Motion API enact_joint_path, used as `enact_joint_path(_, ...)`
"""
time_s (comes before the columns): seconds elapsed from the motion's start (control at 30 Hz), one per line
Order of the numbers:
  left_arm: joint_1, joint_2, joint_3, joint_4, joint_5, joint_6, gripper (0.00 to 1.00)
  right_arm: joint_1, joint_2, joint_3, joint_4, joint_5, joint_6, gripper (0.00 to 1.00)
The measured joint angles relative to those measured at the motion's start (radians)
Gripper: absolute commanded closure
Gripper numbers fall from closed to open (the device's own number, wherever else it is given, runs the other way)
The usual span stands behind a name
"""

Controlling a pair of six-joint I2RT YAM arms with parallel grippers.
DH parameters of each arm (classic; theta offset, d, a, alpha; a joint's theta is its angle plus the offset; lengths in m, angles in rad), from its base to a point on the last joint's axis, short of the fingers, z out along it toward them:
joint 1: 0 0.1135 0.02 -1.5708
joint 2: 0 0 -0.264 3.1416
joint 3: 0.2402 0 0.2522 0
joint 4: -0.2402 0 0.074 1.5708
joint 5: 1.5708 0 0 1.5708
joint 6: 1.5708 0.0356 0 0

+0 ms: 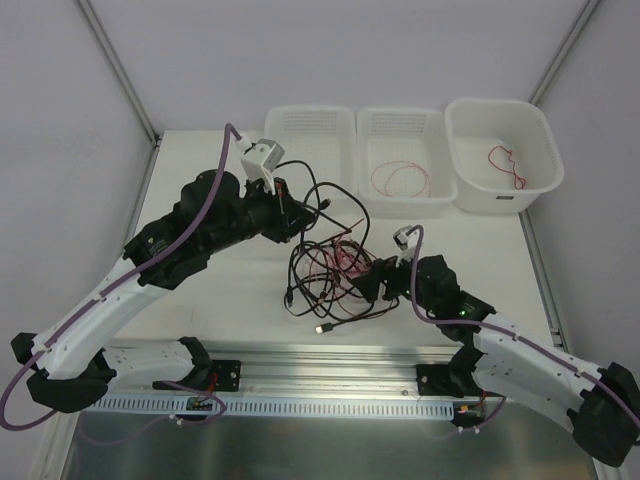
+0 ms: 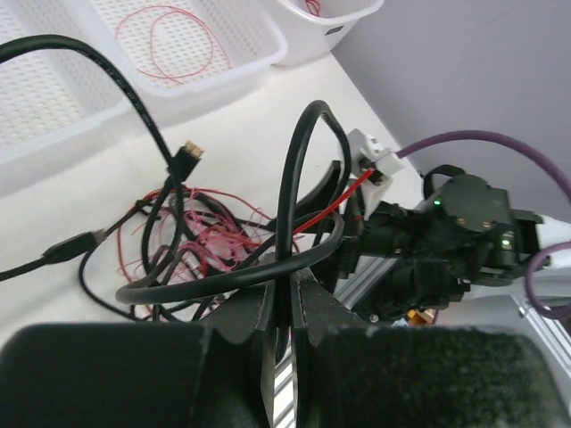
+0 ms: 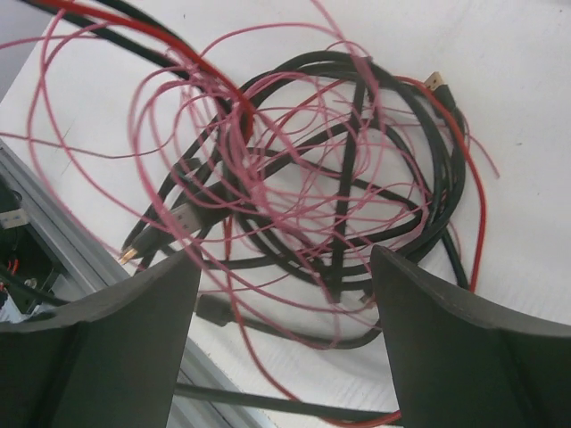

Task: Untangle the cables

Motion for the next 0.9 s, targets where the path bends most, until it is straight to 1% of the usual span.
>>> enact_joint_path(0.1, 0.000, -0.001, -0.011, 0.013, 0.021, -0.026, 1.00, 0.000, 0.088, 0.000, 0.080, 0.000, 0.000, 0.20)
enact_joint_path(0.27, 0.000, 0.003, -0.059, 0.011, 0.029, -0.051, 1.00, 0.000, 0.285, 0.016, 0.211, -0.010, 0.005, 0.25)
enact_joint_path(0.33, 0.000, 0.003, -0.068, 0.013, 0.028, -0.055, 1.00, 0.000, 0.360, 0.026, 0.267, -0.026, 0.014, 0.30)
enact_joint_path(0.37, 0.000, 0.002, -0.071, 0.014, 0.028, -0.057, 1.00, 0.000, 0.388, 0.031, 0.288, -0.032, 0.018, 0.34)
enact_joint_path(0.4, 0.000, 0.000, -0.073, 0.014, 0.026, -0.059, 1.00, 0.000, 0.424, 0.035, 0.319, -0.045, 0.025, 0.50)
enact_joint_path(0.47, 0.000, -0.009, -0.082, 0.022, 0.019, -0.060, 1.00, 0.000, 0.470, 0.037, 0.362, -0.059, 0.033, 0.70)
enact_joint_path(0.5, 0.000, -0.017, -0.088, 0.023, 0.014, -0.060, 1.00, 0.000, 0.486, 0.037, 0.374, -0.061, 0.038, 0.90)
enact_joint_path(0.53, 0.000, -0.024, -0.093, 0.023, 0.010, -0.059, 1.00, 0.000, 0.495, 0.037, 0.378, -0.061, 0.040, 0.98)
enact_joint_path(0.63, 0.000, -0.060, -0.120, 0.029, -0.032, -0.049, 1.00, -0.005, 0.475, 0.029, 0.366, -0.034, 0.053, 0.99)
enact_joint_path(0.7, 0.000, -0.089, -0.143, 0.028, -0.074, -0.035, 1.00, -0.010, 0.425, 0.021, 0.318, 0.006, 0.048, 0.99)
enact_joint_path(0.8, 0.000, -0.138, -0.174, 0.023, -0.166, -0.002, 1.00, -0.025, 0.288, 0.016, 0.173, 0.113, 0.036, 0.99)
enact_joint_path(0.9, 0.000, -0.173, -0.193, 0.013, -0.277, 0.038, 0.99, -0.067, 0.133, 0.028, -0.013, 0.244, 0.028, 0.99)
